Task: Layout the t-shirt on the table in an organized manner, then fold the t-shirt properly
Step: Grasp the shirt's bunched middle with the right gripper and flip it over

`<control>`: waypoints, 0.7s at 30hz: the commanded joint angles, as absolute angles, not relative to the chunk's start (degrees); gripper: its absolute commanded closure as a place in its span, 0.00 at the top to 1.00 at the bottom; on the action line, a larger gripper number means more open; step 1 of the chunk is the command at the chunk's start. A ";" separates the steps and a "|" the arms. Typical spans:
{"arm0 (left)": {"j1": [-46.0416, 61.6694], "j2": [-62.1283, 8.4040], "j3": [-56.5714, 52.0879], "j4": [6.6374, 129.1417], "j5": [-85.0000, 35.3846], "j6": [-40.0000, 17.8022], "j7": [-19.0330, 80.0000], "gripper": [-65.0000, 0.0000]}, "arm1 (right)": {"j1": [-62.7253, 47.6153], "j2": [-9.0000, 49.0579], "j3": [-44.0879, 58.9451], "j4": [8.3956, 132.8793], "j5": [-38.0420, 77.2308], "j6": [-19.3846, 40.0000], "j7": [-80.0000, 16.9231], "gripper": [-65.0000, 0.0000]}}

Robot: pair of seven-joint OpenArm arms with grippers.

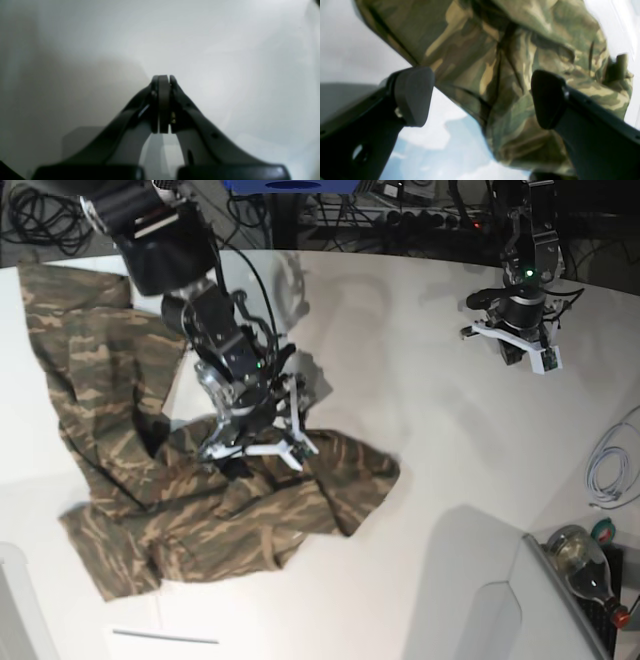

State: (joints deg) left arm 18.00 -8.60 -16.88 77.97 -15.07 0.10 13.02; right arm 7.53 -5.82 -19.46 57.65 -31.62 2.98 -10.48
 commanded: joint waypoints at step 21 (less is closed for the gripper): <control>18.33 -9.10 -17.19 78.81 -15.08 0.31 11.91 0.00 | 23.52 -8.22 -29.05 51.74 -17.45 2.77 -16.75 0.89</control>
State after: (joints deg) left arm 18.31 -8.47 -16.91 78.04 -15.05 0.16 13.13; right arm 22.37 -7.53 -29.10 50.76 -17.41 3.03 -17.82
